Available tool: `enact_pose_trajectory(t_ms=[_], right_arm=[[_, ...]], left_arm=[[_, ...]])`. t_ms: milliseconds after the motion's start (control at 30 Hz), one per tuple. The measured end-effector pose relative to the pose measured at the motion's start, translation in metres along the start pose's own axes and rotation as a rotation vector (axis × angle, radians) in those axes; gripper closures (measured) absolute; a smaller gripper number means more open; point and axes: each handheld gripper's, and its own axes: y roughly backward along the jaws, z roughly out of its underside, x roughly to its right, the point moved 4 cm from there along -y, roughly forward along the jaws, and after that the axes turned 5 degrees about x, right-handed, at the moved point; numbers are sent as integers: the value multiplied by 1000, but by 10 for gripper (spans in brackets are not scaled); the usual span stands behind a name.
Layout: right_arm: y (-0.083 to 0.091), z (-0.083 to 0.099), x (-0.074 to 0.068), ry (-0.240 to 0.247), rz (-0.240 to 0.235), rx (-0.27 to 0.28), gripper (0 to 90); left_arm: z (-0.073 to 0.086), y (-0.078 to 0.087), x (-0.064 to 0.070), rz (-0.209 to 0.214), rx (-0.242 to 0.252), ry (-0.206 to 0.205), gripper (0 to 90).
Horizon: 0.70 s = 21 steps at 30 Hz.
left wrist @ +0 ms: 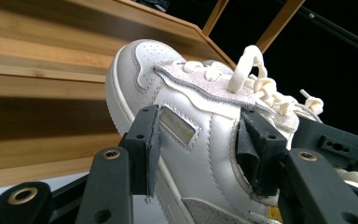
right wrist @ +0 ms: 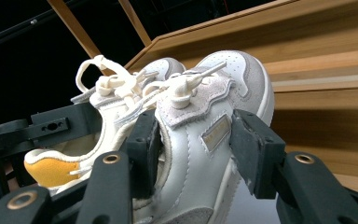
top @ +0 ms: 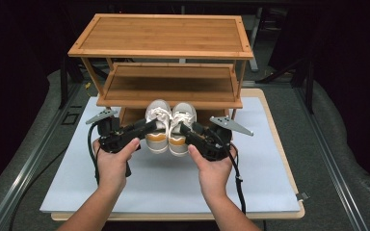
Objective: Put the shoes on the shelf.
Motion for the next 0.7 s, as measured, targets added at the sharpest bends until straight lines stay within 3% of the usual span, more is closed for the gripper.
enact_pose_trajectory(t_ms=[300,700], right_arm=[[-5,-10,-2,-1,1,-13,531],[-10,-27,-3,4,-4,-1,530]], left_arm=[[-11,-2,-1,5,-3,16,530],[-28,-7,3,2,3,-6,531]])
